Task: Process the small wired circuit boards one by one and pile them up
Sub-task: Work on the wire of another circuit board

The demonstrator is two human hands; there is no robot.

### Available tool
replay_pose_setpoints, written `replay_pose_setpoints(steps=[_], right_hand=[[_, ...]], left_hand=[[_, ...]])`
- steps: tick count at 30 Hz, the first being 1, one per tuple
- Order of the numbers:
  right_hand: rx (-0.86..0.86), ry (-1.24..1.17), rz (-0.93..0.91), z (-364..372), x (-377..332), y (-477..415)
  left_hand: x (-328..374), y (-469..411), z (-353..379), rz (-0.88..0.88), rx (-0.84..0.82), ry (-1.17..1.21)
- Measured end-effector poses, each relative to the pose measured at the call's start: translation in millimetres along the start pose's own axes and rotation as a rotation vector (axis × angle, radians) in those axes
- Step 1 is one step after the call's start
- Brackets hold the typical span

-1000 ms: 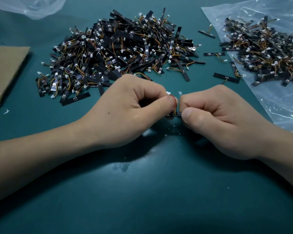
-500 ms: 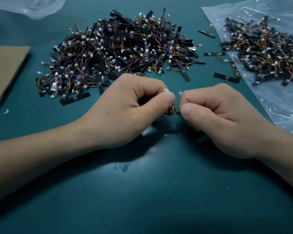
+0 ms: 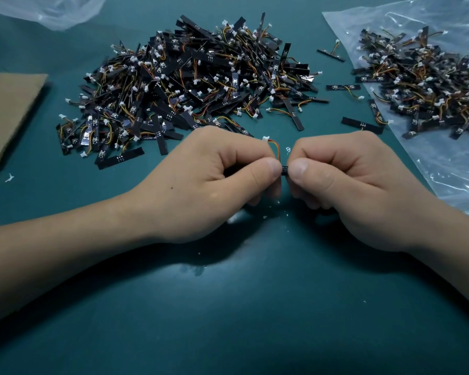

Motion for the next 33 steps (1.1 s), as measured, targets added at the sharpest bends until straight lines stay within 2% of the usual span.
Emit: replay_pose_setpoints(steps=[5, 11, 16, 22, 28, 33], right_hand=[[0.017, -0.023, 0.012, -2.7, 1.0, -1.3], [0.037, -0.020, 0.010, -4.7, 2.1, -1.1], [0.072, -0.065, 0.000, -8.4, 0.2, 0.2], [-0.014, -0.083, 0.059, -1.5, 4.3, -1.5], [0.013, -0.042, 0.034, -4.1, 1.5, 0.3], [-0.006, -0.042, 0.021, -2.9, -1.3, 0.3]], left_hand=[[-0.3, -1.2, -6.2, 0.012, 0.055, -0.001], [-3.5, -0.3, -2.3, -0.017, 0.018, 0.090], [-2.0, -0.3, -6.1, -0.018, 0.059, 0.045], [0.6, -0.2, -9.3, 0.002, 0.093, 0.000], [6.7, 0.2, -5.7, 0.040, 0.050, 0.067], [5.9, 1.9, -6.9, 0.037, 0.067, -0.027]])
Point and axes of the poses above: each hand's wrist, its own y-axis away from the middle knuckle, its own z-axis out of the palm, x = y × z, the point moved 9 cm from there along -y, towards the middle knuckle, and after that the axes turned 9 degrees about z, right-handed, at the moved point
